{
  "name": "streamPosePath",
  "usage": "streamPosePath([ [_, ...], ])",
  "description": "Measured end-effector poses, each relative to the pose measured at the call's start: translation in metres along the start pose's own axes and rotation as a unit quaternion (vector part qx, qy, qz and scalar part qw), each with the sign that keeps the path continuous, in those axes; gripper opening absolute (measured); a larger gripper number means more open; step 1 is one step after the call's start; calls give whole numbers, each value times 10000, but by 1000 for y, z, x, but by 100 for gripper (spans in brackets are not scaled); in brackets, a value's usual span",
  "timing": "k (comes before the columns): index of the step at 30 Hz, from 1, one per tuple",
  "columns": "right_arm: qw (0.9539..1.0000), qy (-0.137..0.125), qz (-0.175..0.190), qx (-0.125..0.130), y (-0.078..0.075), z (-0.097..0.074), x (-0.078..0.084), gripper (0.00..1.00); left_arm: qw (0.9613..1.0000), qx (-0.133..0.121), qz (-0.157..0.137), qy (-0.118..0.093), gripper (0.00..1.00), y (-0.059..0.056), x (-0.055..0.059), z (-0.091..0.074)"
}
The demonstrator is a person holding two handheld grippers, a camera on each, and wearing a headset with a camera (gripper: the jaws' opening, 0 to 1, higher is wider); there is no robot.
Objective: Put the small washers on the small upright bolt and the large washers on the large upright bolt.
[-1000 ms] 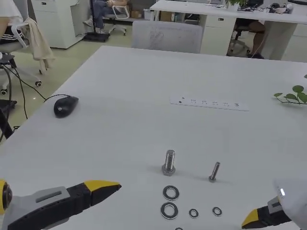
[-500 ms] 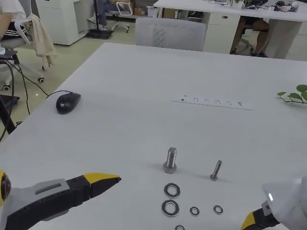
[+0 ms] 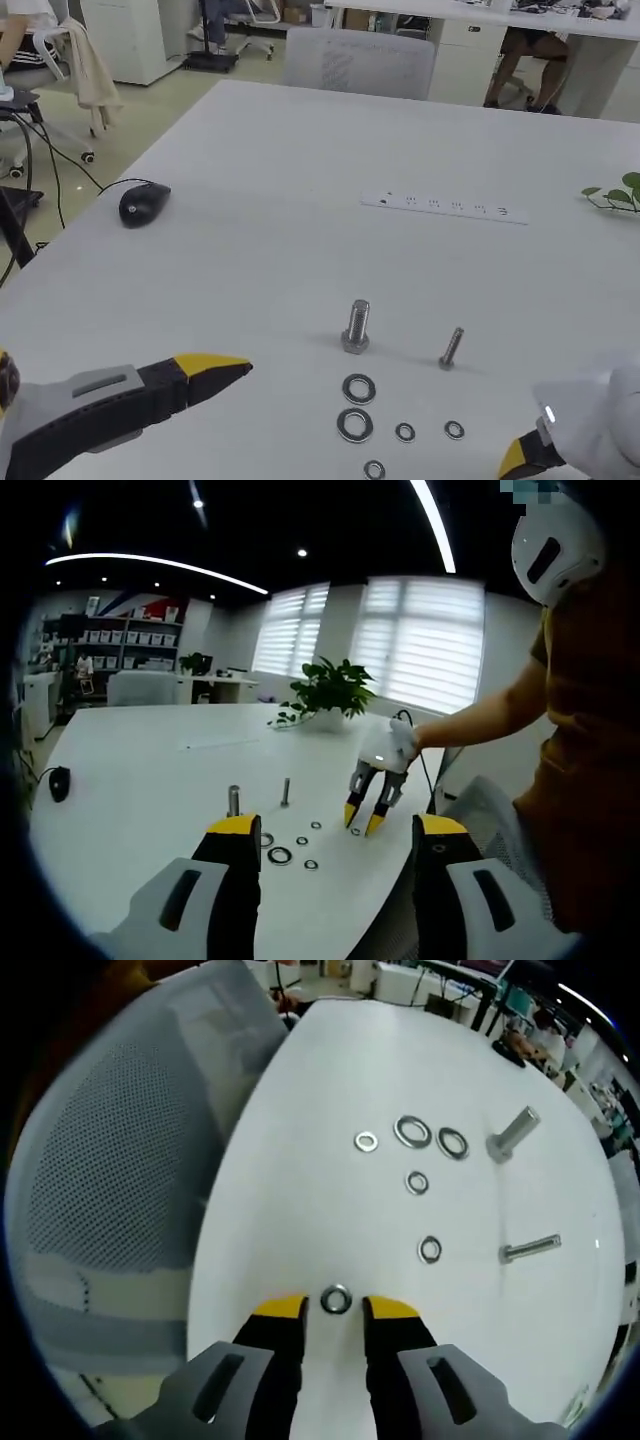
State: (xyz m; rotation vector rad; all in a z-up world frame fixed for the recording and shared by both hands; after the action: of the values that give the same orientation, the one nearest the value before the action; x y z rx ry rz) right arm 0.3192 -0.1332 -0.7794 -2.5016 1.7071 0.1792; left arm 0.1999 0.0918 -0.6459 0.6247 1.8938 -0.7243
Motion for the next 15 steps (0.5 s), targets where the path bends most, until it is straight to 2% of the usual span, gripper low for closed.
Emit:
streamPosePath([
  [7,9999,72,-57,-116,-1,1,-1,24,10000,-13,-3,-43,60,-2,0,0],
  [15,9998,90,-166,-112,-2,1,-2,23,10000,9,-9,-26,60,-3,1,1],
])
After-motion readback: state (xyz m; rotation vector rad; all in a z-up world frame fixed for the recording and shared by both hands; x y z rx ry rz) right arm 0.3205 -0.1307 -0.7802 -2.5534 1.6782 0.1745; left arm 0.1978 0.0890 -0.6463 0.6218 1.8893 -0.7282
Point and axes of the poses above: the centre of the closed fingertips' face, and the gripper's own axes: z roughly forward along the fingers, y roughly to its left, x roughly out of its underside, the point moved 5 cm from there along -z, roughly backward along the fingers, and after that the axes turned 10 degrees about y, right-handed, at the moved point
